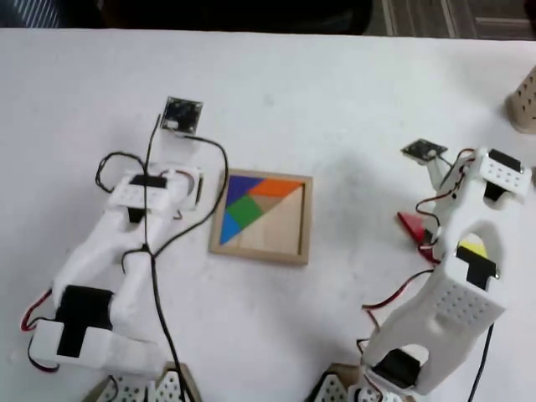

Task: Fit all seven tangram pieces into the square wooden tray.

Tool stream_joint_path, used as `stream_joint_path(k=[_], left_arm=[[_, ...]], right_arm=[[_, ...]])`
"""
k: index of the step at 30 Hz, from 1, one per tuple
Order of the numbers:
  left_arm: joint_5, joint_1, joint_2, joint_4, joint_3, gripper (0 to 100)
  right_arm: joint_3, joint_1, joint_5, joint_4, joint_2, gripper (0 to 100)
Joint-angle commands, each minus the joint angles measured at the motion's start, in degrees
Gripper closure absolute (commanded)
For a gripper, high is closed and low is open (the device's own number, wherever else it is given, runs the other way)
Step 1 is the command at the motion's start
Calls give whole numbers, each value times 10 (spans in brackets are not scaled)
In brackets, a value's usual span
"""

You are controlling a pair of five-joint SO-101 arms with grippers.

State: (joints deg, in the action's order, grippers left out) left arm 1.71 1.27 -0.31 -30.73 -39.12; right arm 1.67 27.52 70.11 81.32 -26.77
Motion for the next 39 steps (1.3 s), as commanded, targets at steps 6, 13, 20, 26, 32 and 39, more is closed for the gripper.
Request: stream_joint_path(k=[6, 13, 20, 26, 32, 39], left_arm=[[-6, -1, -3, 20, 33, 976], [-6, -1, -3, 20, 33, 976], [-7, -1, -3, 20, 33, 976], [-7, -1, -3, 20, 33, 976], [-7, -1, -3, 20, 33, 976], [-7, -1, -3, 20, 33, 976]], right_arm=[[-74, -10, -31, -85, 37, 699], [-61, -24, -41, -59, 75, 668], [-58, -24, -41, -62, 39, 669], [-57, -24, -41, -62, 4, 772], [-45, -22, -41, -58, 4, 817], [-26, -24, -42, -33, 5, 818]])
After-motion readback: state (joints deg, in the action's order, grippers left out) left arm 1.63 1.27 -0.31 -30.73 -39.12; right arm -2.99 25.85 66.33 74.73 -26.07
